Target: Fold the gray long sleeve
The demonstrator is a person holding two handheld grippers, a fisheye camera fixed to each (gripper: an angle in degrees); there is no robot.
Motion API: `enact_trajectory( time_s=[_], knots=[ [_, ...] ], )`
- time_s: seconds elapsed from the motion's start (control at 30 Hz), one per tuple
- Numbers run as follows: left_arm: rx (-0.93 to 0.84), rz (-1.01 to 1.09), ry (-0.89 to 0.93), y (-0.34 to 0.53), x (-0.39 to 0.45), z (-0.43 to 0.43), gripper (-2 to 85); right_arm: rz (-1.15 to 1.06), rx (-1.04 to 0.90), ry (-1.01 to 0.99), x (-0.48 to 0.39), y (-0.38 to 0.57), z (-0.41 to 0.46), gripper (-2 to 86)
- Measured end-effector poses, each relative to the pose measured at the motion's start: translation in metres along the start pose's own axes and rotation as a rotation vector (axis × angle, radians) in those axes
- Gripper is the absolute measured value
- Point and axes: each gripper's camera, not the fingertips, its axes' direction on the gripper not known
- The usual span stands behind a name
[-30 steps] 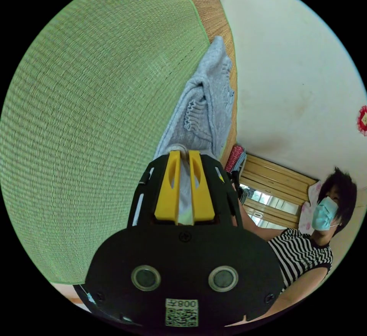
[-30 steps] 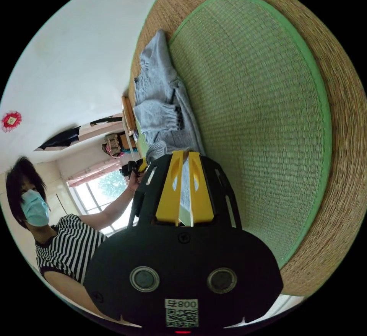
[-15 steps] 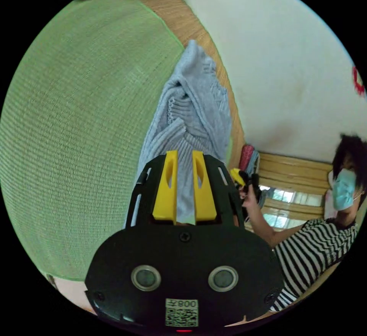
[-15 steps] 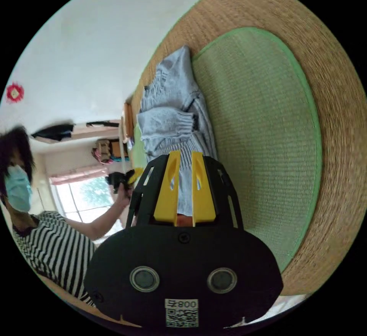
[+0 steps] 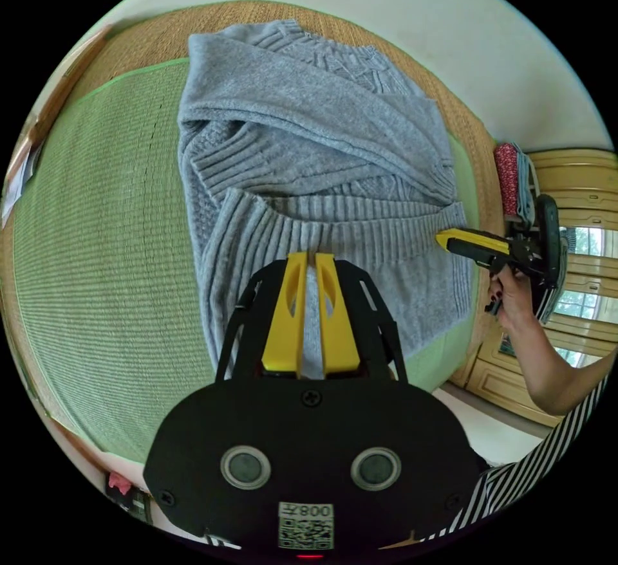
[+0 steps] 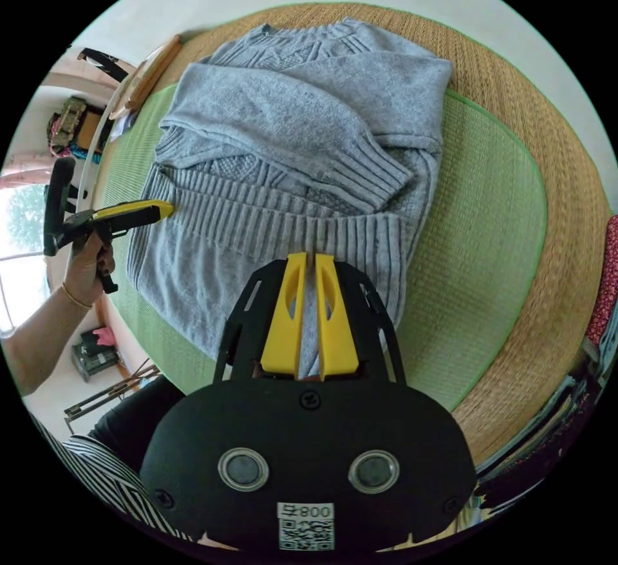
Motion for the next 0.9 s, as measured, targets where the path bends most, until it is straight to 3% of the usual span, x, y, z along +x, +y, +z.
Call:
enact_trajectory(
  time_s=[0.43, 0.9],
  knots=[
    [0.102, 0.035, 0.026, 0.004, 0.036, -0.042, 0.9, 0.036, 0.131, -0.090, -0.018, 0.012, -0.033, 0.4],
    [0.037, 0.008, 0.039, -0.015, 0.023, -0.020, 2.3, 0.073, 0.056, -0.094, -0.006, -0.004, -0.002, 0.6]
  ],
)
